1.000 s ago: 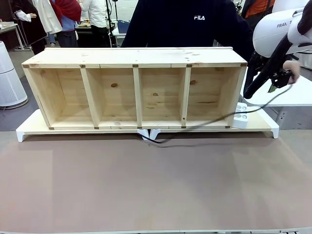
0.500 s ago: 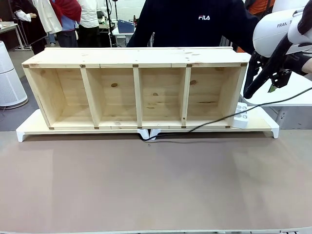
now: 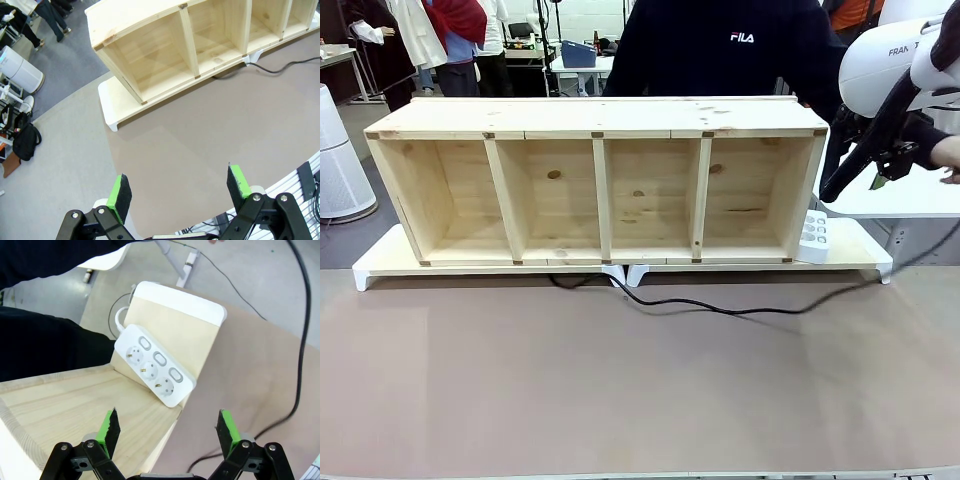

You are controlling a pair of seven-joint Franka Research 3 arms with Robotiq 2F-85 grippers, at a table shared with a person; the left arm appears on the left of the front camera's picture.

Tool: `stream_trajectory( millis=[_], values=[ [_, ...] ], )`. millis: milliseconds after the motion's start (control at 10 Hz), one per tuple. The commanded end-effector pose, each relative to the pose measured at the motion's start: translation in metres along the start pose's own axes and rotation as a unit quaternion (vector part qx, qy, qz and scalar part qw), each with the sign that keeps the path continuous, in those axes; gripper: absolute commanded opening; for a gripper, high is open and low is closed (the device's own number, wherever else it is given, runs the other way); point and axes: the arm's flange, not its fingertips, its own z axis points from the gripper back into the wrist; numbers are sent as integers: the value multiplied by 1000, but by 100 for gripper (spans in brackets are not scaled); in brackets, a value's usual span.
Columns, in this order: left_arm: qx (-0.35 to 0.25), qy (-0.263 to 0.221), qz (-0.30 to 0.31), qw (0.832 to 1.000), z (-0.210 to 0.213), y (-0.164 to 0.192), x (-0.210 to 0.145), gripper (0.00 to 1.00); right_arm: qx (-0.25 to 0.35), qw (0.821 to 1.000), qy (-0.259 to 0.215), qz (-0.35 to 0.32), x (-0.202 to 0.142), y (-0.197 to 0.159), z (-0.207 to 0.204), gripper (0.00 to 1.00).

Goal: Perform cable management.
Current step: Release the Power Cable when the human grasps it.

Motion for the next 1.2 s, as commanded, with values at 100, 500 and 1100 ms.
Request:
stream_trajectory(
  millis=[100, 500, 1100],
  values=[
    [-1, 1, -1, 1000, 0, 0, 0, 100, -1, 1000, 0, 0, 0, 0, 0, 100],
    [-1, 1, -1, 1000, 0, 0, 0, 100, -1, 1000, 0, 0, 0, 0, 0, 100],
    [-1, 1, -1, 1000, 0, 0, 0, 100, -1, 1000, 0, 0, 0, 0, 0, 100]
  ],
)
